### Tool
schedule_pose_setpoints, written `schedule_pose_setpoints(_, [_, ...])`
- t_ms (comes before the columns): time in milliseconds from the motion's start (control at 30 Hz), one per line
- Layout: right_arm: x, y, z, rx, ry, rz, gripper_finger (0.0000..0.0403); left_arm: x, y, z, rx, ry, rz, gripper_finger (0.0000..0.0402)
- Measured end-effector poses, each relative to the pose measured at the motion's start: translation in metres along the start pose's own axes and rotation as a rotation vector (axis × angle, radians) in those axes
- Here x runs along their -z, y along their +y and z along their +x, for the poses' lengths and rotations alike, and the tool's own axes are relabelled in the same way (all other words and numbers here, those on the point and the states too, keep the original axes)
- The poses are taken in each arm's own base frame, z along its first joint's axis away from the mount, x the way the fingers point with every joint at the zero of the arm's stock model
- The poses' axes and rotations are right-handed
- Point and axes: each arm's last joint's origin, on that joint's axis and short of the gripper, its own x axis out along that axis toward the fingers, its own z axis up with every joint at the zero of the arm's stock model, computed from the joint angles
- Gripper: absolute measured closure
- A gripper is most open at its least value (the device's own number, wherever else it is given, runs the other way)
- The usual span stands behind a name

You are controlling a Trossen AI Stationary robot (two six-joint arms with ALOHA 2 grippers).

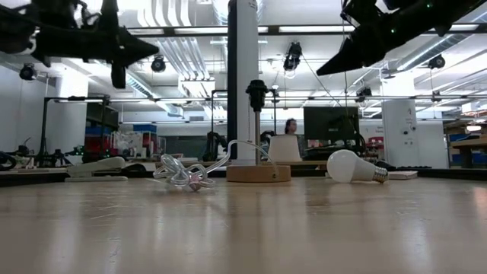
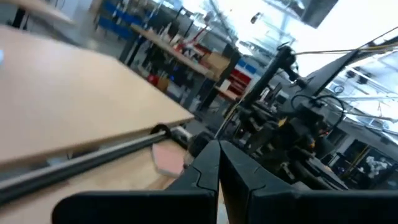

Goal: Screw lightbulb
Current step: Insert the lightbulb on the desk lamp

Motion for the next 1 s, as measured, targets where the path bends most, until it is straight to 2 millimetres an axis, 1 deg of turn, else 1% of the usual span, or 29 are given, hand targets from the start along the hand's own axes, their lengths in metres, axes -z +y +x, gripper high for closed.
schedule_pose_setpoints(67, [0.003, 0.0, 0.0, 0.007, 0.037, 0.021, 0.0323, 0.003, 0.001, 0.006, 0.013, 0.018, -0.019, 0.0401])
schedule_pose_setpoints(133, [0.007, -0.001, 0.0, 0.058, 0.083, 0.067, 0.0315, 0.007, -0.001, 0.012, 0.045, 0.041, -0.022, 0.0401])
schedule_pose_setpoints(233, [0.017, -0.001, -0.002, 0.16, 0.198, 0.133, 0.0298, 0.014, -0.005, 0.02, 0.094, 0.07, -0.029, 0.0401])
schedule_pose_setpoints(300, [0.024, -0.001, -0.003, 0.178, 0.265, 0.172, 0.0284, 0.018, -0.008, 0.025, 0.121, 0.09, -0.036, 0.0401])
schedule_pose_setpoints(367, [0.029, 0.0, -0.004, 0.154, 0.312, 0.237, 0.027, 0.022, -0.01, 0.03, 0.131, 0.108, -0.049, 0.0401])
schedule_pose_setpoints(433, [0.035, 0.002, -0.005, 0.087, 0.361, 0.301, 0.0256, 0.028, -0.011, 0.034, 0.136, 0.134, -0.059, 0.0401])
schedule_pose_setpoints(567, [0.041, 0.008, -0.007, -0.043, 0.437, 0.365, 0.0228, 0.039, -0.012, 0.044, 0.149, 0.175, -0.046, 0.0401])
schedule_pose_setpoints(733, [0.048, 0.016, -0.002, -0.115, 0.516, 0.35, 0.0198, 0.058, -0.022, 0.058, 0.245, 0.213, 0.036, 0.0401])
schedule_pose_setpoints(867, [0.056, 0.023, 0.008, -0.135, 0.594, 0.314, 0.0179, 0.07, -0.028, 0.067, 0.309, 0.199, 0.066, 0.0401])
schedule_pose_setpoints(1000, [0.067, 0.029, 0.02, -0.148, 0.679, 0.273, 0.0166, 0.081, -0.024, 0.075, 0.235, 0.205, 0.062, 0.0401])
